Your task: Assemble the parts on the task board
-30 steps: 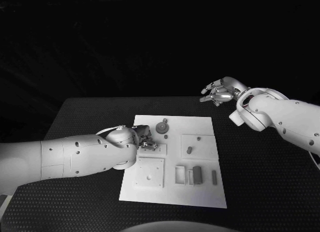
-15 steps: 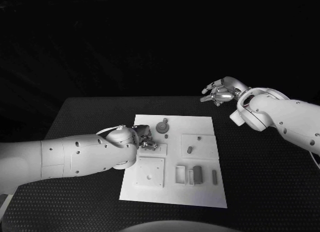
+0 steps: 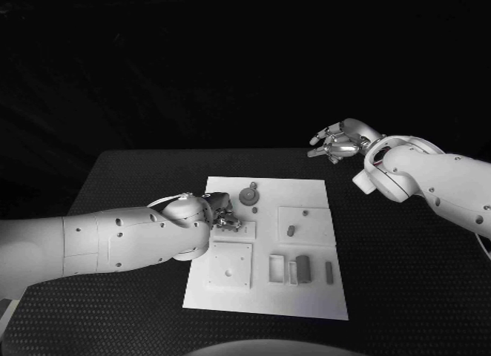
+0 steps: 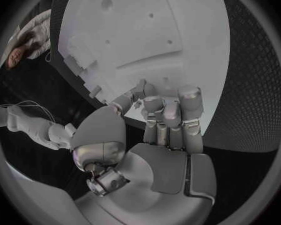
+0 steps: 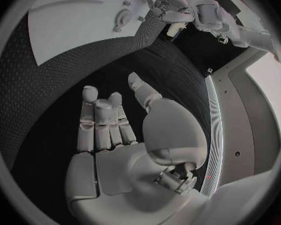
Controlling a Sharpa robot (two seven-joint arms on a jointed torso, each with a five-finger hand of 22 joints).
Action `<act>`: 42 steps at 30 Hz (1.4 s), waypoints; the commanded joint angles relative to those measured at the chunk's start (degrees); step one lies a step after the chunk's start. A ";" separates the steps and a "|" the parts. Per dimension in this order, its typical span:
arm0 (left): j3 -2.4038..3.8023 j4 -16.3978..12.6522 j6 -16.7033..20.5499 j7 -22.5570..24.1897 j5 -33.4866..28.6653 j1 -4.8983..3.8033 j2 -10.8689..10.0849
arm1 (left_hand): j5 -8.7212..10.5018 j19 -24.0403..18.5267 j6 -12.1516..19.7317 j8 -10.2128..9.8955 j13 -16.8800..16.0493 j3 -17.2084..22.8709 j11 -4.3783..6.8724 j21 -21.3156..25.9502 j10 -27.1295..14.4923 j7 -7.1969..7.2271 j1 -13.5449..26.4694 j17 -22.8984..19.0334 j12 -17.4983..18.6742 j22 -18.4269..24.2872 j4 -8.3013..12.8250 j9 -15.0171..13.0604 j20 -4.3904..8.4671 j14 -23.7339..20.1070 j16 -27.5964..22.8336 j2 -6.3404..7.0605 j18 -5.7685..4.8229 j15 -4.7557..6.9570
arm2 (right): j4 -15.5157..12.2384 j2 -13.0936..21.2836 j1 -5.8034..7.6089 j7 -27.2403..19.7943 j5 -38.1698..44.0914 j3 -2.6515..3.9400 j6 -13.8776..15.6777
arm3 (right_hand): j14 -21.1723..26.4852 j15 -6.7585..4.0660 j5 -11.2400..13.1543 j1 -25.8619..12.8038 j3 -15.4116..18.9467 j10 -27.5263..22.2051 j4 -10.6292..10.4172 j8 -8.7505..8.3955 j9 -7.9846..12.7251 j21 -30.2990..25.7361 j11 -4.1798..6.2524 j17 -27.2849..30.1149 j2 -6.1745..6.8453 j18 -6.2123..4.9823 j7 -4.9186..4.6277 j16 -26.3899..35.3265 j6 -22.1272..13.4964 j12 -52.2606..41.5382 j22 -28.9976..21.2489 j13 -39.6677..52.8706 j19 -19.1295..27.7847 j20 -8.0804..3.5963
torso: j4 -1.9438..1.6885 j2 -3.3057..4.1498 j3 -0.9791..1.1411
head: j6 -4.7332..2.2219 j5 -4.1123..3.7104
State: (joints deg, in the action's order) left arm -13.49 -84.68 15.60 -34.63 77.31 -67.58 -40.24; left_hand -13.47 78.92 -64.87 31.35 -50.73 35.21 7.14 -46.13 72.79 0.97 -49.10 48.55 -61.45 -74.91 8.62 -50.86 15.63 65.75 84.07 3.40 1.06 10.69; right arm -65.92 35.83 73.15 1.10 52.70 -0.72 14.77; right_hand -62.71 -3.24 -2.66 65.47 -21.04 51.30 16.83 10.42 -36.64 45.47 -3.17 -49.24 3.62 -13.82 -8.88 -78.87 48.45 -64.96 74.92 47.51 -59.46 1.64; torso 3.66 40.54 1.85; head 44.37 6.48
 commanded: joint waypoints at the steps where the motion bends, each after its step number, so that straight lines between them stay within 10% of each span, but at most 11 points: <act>1: -0.17 0.02 -0.56 0.77 0.17 0.36 0.22 | 0.51 -0.07 -0.58 0.36 -0.02 0.89 0.33 -0.28 -0.15 0.32 -2.02 0.08 -0.19 -1.00 0.18 0.04 0.32 1.55 -0.12 -1.18 4.41 2.58 | -0.02 0.04 -0.01 -0.30 -0.13 0.04 -0.23 | 0.55 -0.01 -0.09 -0.15 0.28 -0.33 0.00 -0.17 0.02 -0.32 0.20 0.07 -0.34 -1.18 -0.50 -0.32 -0.05 -0.36 0.38 -0.07 -0.04 0.28 | -0.03 0.00 -0.05 | 0.00 -0.01; 28: -0.17 0.08 -0.77 0.97 0.89 0.54 0.52 | 0.70 0.00 -0.49 0.67 -0.04 1.33 0.40 -0.41 -0.08 0.38 -3.36 0.18 -0.25 -1.05 0.76 0.24 0.32 1.65 -0.11 -1.99 4.55 2.66 | 0.00 0.03 -0.02 -0.26 -0.14 0.03 -0.39 | 0.55 -0.02 -0.09 -0.15 0.28 -0.34 0.00 -0.18 0.02 -0.34 0.21 0.11 -0.36 -1.18 -0.50 -0.33 -0.04 -0.40 0.38 -0.14 -0.04 0.28 | -0.03 0.01 -0.02 | 0.15 -0.14; 42: -0.17 0.21 -1.27 1.11 0.20 0.54 0.56 | 1.81 -0.23 -0.14 0.98 0.05 0.37 0.27 -0.24 -0.26 0.29 -1.83 0.24 -0.11 -0.94 -1.41 0.69 0.22 1.50 -0.33 0.76 4.53 2.55 | 0.02 0.08 -0.02 -0.28 -0.14 0.03 -0.37 | 0.56 -0.01 -0.09 -0.17 0.30 -0.34 0.01 -0.18 0.02 -0.35 0.21 0.12 -0.33 -1.18 -0.50 -0.33 -0.04 -0.41 0.38 -0.16 -0.03 0.28 | 0.00 -0.01 0.00 | 0.14 -0.25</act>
State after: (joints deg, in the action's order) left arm -13.46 -84.39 15.79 -34.48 78.00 -67.44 -40.01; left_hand -11.85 78.73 -64.69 31.98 -50.72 35.77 7.13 -46.36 72.60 1.17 -50.17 48.72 -61.45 -74.94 7.90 -50.24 15.42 65.75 84.06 4.47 1.06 10.70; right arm -65.92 35.84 73.14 1.09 52.69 -0.73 14.75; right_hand -62.71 -3.24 -2.66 65.47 -21.04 51.30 16.83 10.42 -36.64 45.47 -3.17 -49.20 3.62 -14.31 -9.10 -78.87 48.44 -65.23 74.92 47.39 -59.46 1.64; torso 3.65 40.53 1.85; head 44.54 6.26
